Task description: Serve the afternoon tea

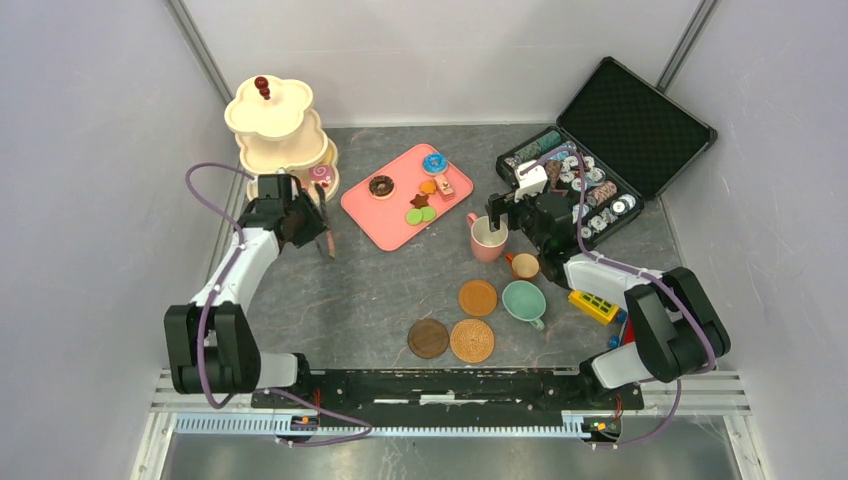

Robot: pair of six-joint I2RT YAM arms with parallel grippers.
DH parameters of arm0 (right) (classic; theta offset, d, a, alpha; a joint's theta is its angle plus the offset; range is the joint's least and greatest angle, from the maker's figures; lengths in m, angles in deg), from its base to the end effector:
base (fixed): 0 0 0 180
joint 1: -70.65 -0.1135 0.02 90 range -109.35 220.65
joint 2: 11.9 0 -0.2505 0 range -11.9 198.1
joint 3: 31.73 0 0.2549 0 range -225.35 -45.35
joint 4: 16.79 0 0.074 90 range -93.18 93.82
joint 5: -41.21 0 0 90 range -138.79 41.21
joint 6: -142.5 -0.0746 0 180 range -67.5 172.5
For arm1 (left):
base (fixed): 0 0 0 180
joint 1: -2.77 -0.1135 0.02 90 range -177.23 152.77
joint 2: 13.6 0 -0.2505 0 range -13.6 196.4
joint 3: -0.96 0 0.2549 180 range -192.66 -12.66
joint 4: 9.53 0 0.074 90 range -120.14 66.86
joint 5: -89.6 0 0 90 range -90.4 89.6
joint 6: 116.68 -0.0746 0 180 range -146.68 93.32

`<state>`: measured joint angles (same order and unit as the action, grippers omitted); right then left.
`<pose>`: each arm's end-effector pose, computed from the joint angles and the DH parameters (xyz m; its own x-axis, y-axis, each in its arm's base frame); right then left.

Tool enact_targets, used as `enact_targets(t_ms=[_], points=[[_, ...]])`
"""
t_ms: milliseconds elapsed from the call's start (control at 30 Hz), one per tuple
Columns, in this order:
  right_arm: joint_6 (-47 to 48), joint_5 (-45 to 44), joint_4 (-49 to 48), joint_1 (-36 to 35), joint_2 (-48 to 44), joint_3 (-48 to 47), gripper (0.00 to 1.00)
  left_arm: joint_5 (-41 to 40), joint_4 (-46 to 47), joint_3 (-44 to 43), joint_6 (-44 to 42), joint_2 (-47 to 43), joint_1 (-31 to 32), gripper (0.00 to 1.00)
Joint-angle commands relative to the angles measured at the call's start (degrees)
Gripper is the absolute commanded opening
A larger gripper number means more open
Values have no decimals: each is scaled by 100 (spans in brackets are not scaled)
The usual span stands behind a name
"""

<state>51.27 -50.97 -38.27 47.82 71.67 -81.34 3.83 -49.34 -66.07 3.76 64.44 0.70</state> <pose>0.3222 0.1326 0.1879 -0.2067 -0.0637 -0.9763 -0.3491 0.9370 0.0127 0.3120 0.0058 0.1948 -0.6732 -0.5299 -0.5157 -0.3834 0.8465 -0.3694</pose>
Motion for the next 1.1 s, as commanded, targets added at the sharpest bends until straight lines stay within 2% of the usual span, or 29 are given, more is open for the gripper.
enact_targets(t_ms=[0, 167, 367, 667, 1067], points=[[75, -99, -257, -1, -258, 54, 98, 152, 23, -19, 164, -523, 720, 49], [71, -118, -225, 3, -271, 49, 98, -240, 101, -599, -247, -345, 1722, 50], [314, -263, -207, -3, -317, 96, 98, -347, 91, -1761, -690, 781, 2530, 50], [334, -248, -246, -1, -296, 100, 98, -223, -552, -3983, -713, 2957, 2952, 50], [264, -111, -381, 20, -212, 117, 98, -386, -894, -5146, -636, 4088, 2993, 53]])
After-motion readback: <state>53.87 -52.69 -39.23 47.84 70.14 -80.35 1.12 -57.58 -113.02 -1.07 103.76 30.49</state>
